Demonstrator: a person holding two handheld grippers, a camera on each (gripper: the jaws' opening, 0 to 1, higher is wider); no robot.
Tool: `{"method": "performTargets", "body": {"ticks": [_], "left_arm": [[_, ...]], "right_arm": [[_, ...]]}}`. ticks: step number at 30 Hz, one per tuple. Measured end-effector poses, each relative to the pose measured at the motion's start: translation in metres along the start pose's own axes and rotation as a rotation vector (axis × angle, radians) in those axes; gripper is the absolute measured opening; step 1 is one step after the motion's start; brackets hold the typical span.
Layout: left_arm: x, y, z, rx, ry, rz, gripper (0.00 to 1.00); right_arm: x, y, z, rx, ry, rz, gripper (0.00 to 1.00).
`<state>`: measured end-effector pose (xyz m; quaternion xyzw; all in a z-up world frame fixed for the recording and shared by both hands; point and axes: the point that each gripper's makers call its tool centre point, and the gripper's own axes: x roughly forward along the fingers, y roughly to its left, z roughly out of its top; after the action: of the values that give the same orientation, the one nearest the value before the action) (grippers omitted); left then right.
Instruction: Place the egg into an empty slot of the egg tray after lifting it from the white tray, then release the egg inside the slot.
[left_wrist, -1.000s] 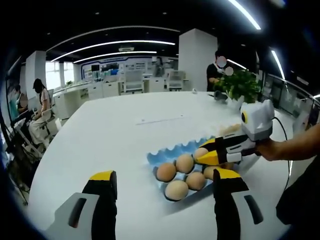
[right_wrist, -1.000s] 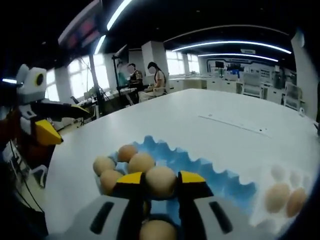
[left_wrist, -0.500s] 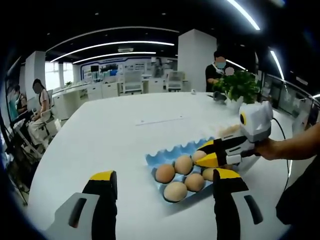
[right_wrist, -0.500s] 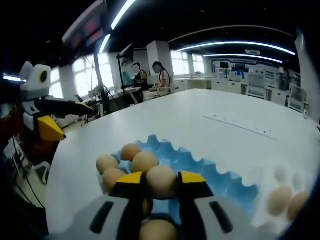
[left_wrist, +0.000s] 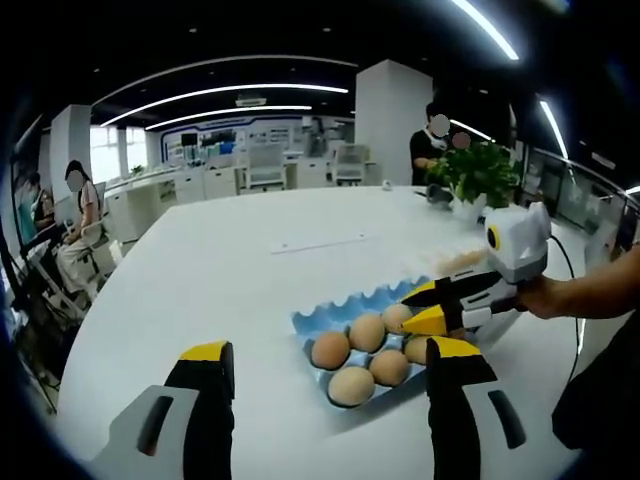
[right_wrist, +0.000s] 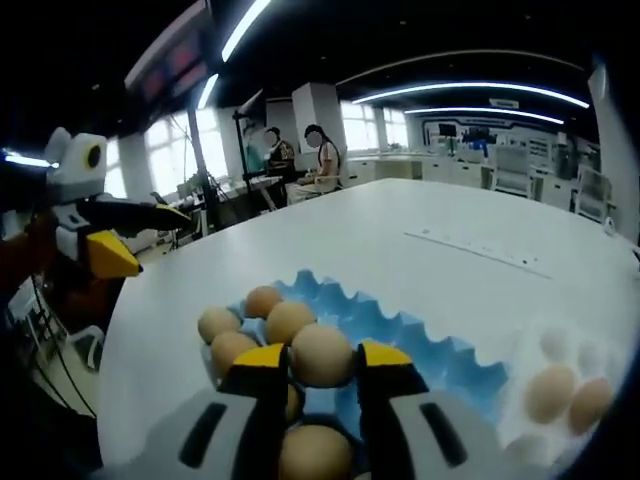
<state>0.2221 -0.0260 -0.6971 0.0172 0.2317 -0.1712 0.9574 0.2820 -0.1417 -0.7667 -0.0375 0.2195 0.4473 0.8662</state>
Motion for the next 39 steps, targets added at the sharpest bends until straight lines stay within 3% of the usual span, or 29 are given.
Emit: {"method": "performTargets", "body": {"ticks": [9,18,24,29,32,36,39], "left_arm": [[0.002,-0.004,0.002,0.008,-0.002,-0.01,0.8],[0.004,-0.007,0.002,0.009,-0.002,-0.018,0.79],[0.004,-0.006,0.002,0.012,-0.001,-0.018,0.79],[0.005,-0.008,0.002,0.012,0.002,-0.023,0.79],[0.006,-0.01,0.002,0.012,0.001,-0.026,0.79],[0.007,-0.011,0.003,0.015,-0.001,-0.029,0.79],[0.006,-0.011,0.003,0.012,-0.002,-0.03,0.79]], "right_arm": [[-0.018,-0.011,-0.005,0.021,-0.007,-0.036,0.26],[-0.052,-0.044,-0.015,0.061,-0.015,-0.134,0.26],[-0.099,-0.082,-0.021,0.062,-0.057,-0.304,0.25],[-0.158,-0.129,-0.023,0.074,-0.117,-0.527,0.25],[-0.197,-0.161,-0.033,0.115,-0.127,-0.672,0.25],[-0.23,-0.187,-0.048,0.094,-0.098,-0.798,0.25],[-0.235,-0.191,-0.055,0.125,-0.091,-0.805,0.25]]}}
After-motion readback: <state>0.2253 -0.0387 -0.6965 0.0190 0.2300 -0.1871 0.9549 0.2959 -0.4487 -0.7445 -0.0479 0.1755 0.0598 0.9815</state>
